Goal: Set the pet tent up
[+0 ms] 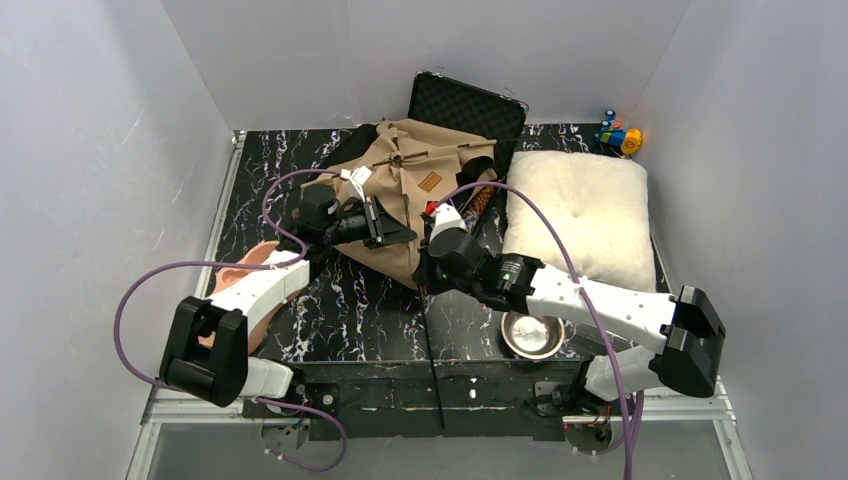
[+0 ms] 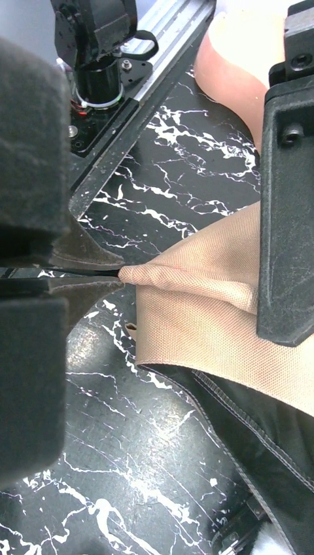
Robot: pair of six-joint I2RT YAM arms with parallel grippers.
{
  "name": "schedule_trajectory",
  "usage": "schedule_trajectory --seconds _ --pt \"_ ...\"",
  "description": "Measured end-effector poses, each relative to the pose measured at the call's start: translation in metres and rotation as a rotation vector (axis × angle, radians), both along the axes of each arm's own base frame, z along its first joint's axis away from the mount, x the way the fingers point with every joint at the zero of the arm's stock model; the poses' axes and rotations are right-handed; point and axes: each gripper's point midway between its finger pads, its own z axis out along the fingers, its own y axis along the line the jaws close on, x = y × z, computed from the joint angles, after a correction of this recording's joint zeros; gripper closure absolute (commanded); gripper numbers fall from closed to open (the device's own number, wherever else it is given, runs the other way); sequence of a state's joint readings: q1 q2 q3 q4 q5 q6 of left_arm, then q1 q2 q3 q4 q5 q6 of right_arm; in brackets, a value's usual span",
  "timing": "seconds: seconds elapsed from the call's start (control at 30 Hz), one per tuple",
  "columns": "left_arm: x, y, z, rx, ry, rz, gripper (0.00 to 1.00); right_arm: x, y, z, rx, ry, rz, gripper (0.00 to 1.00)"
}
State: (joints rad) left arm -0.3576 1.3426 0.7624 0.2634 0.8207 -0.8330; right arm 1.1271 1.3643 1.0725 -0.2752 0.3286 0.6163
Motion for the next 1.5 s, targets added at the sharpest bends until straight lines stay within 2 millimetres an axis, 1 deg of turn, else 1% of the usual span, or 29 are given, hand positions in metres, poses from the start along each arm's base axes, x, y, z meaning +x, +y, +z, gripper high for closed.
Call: schedule_trajectory --seconds 0.03,0.13,0.17,0.2,0.27,0.37,0.43,0.5,0.6,0.77,0.87,0.93,0.97,1.0,1.07,1.1,1.13,1.2,1.27,1.33,1.43,1.5 --pt "0.0 0.0 -0.001 0.001 0.01 0.002 1.0 -0.001 -0.001 -0.001 0.003 0.004 0.004 0.9" --pt "-0.001 0.0 -0.001 0.007 0.045 0.006 1.0 -0.007 -0.005 0.001 0.028 0.022 0.029 0.61" --pt "-0.001 -0.001 0.0 0.008 0.054 0.004 1.0 -0.011 -0.005 0.003 0.041 0.028 0.042 0.54" --pt "-0.001 0.0 0.001 0.007 0.061 0.007 1.0 -0.014 -0.006 0.005 0.053 0.033 0.051 0.48" --pt "0.003 0.002 0.004 0.0 0.074 0.014 1.0 -0.025 -0.008 0.009 0.069 0.045 0.087 0.41" --pt "0.013 0.006 0.012 -0.016 0.078 0.026 1.0 -0.049 -0.012 0.004 0.071 0.083 0.148 0.39" --pt "0.017 0.009 0.017 -0.026 0.075 0.03 1.0 -0.07 -0.013 -0.005 0.065 0.132 0.193 0.38" --pt "0.021 0.011 0.021 -0.032 0.069 0.031 1.0 -0.086 -0.014 -0.014 0.06 0.175 0.221 0.38" --pt "0.026 0.012 0.025 -0.04 0.065 0.029 1.0 -0.115 -0.016 -0.027 0.071 0.261 0.259 0.37" --pt "0.031 0.013 0.021 -0.048 0.079 0.026 1.0 -0.148 -0.007 -0.035 0.12 0.363 0.283 0.37" --pt "0.032 0.014 0.022 -0.057 0.082 0.025 1.0 -0.16 0.001 -0.036 0.14 0.403 0.291 0.37" --pt "0.034 0.014 0.023 -0.064 0.079 0.026 1.0 -0.166 0.006 -0.038 0.15 0.426 0.294 0.38" --pt "0.035 0.015 0.024 -0.066 0.077 0.028 1.0 -0.167 0.008 -0.039 0.153 0.434 0.293 0.4" --pt "0.036 0.015 0.025 -0.069 0.074 0.029 1.0 -0.169 0.01 -0.04 0.156 0.445 0.294 0.48" --pt "0.037 0.015 0.027 -0.074 0.068 0.032 1.0 -0.172 0.013 -0.045 0.147 0.466 0.296 0.78" --pt "0.038 0.016 0.028 -0.076 0.066 0.035 1.0 -0.172 0.013 -0.049 0.137 0.474 0.293 0.9" --pt "0.039 0.017 0.028 -0.077 0.064 0.037 1.0 -0.173 0.013 -0.052 0.128 0.482 0.29 0.99" --pt "0.039 0.018 0.029 -0.077 0.062 0.038 0.99 -0.172 0.012 -0.056 0.112 0.49 0.274 0.99" --pt "0.041 0.018 0.03 -0.072 0.048 0.038 0.85 -0.169 0.01 -0.055 0.097 0.489 0.252 0.99" --pt "0.043 0.019 0.033 -0.066 0.024 0.037 0.78 -0.165 0.011 -0.049 0.092 0.483 0.244 0.99" --pt "0.049 0.023 0.04 -0.058 -0.037 0.044 0.63 -0.157 0.011 -0.041 0.096 0.483 0.242 0.99" --pt "0.053 0.025 0.044 -0.052 -0.072 0.05 0.59 -0.149 0.009 -0.04 0.091 0.482 0.235 0.99"
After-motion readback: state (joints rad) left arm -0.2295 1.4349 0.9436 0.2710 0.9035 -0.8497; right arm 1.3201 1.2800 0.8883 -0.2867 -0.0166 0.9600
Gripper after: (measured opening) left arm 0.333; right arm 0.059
